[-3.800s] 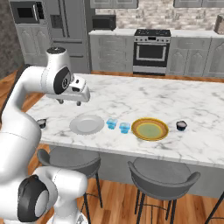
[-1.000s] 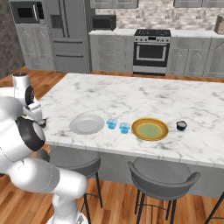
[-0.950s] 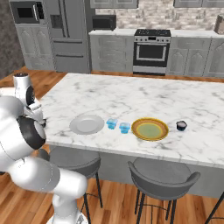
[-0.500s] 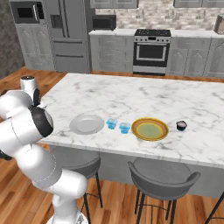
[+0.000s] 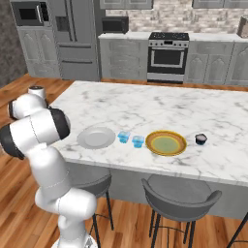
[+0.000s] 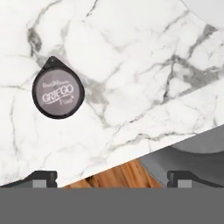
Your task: Place two yogurt containers on each plate.
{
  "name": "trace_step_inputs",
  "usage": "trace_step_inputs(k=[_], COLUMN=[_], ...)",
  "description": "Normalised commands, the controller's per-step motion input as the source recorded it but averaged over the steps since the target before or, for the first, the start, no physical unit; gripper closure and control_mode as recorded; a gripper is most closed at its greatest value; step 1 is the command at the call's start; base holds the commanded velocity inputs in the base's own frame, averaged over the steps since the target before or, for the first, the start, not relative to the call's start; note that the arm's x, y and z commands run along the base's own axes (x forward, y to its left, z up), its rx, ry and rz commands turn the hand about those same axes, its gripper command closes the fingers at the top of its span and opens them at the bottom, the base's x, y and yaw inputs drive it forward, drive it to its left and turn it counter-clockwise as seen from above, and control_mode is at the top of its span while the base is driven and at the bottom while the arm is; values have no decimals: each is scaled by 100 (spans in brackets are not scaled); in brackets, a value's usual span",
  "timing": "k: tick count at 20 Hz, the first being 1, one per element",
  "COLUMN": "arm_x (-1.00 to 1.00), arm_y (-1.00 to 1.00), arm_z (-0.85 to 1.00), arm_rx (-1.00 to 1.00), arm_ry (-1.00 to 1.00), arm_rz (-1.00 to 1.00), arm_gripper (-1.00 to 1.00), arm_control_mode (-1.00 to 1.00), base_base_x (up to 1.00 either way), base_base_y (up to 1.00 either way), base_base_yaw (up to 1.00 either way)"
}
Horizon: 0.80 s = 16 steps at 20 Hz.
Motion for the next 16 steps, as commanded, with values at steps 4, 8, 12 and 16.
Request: trace_step_inputs(k=[4,8,12,16], arm_x=[27,28,23,22], arm_y=[8,14,15,13], arm_z=[-19,-16,-18,-18], arm_rx=[0,0,0,0], arm_ry=[6,1,0,0], arm_rz=[0,0,0,0], arm_gripper=[-100,-100,-100,-100], arm_control_mode=[-100,-100,-100,-100], base_base_x=[0,0,0,0], base_base_y=[0,0,0,0], base_base_yaw=[0,0,0,0])
